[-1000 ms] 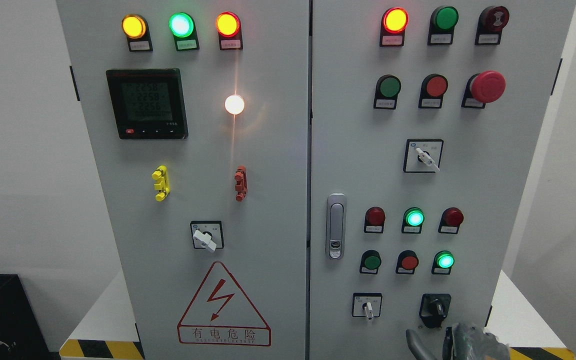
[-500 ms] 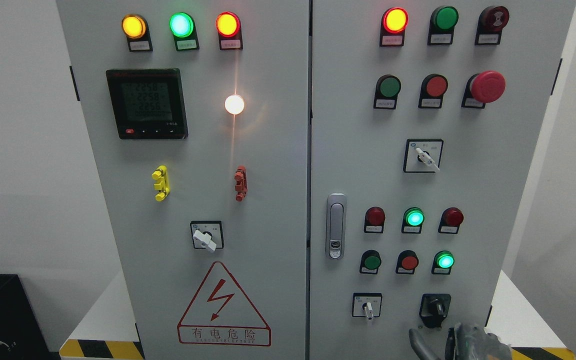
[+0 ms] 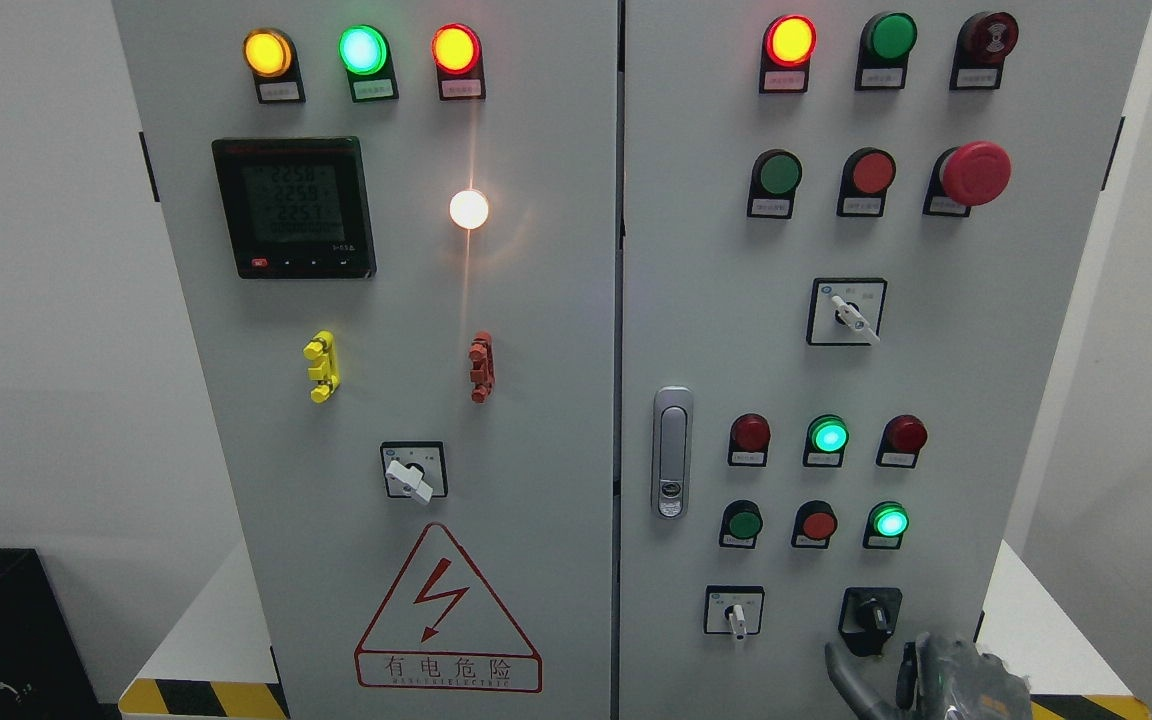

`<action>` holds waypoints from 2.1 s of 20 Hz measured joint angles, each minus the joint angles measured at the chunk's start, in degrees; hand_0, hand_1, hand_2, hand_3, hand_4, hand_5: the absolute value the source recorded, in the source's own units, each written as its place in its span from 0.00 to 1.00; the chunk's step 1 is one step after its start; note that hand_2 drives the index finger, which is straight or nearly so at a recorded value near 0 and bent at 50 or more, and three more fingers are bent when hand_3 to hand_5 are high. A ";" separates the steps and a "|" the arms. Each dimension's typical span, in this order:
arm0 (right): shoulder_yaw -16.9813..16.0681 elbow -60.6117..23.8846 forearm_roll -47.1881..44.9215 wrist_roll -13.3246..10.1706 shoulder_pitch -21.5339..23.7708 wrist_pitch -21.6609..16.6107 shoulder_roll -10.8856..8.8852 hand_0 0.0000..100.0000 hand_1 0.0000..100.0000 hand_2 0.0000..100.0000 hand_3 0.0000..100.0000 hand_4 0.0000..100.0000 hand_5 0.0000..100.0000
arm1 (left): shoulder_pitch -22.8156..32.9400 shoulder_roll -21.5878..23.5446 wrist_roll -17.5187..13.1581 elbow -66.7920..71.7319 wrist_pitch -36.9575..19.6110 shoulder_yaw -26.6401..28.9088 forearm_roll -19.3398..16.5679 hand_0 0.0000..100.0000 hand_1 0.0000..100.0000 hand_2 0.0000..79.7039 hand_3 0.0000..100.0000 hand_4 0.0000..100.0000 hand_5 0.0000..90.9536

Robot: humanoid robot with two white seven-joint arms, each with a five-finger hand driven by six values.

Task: Flip black knob to close circuit
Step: 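Raise the right hand up to the black rotary knob at the bottom, then grip the black knob with the right hand and twist it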

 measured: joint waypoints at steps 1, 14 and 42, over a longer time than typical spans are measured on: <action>-0.12 0.09 0.00 0.00 -0.05 0.00 -0.01 0.00 0.01 0.87 1.00 0.89 0.94 | 0.00 0.00 0.00 0.00 0.00 0.00 0.00 0.12 0.56 0.00 0.00 0.00 0.00; -2.01 1.53 -0.03 0.04 -0.99 -0.12 -0.44 0.00 0.01 0.86 1.00 0.88 0.94 | 0.00 0.00 0.00 0.00 0.00 0.00 0.00 0.12 0.56 0.00 0.00 0.00 0.00; -4.70 3.47 -1.04 0.12 -2.58 -0.73 -2.00 0.00 0.01 0.85 0.99 0.87 0.93 | 0.00 0.00 0.00 0.00 0.00 0.00 0.00 0.12 0.56 0.00 0.00 0.00 0.00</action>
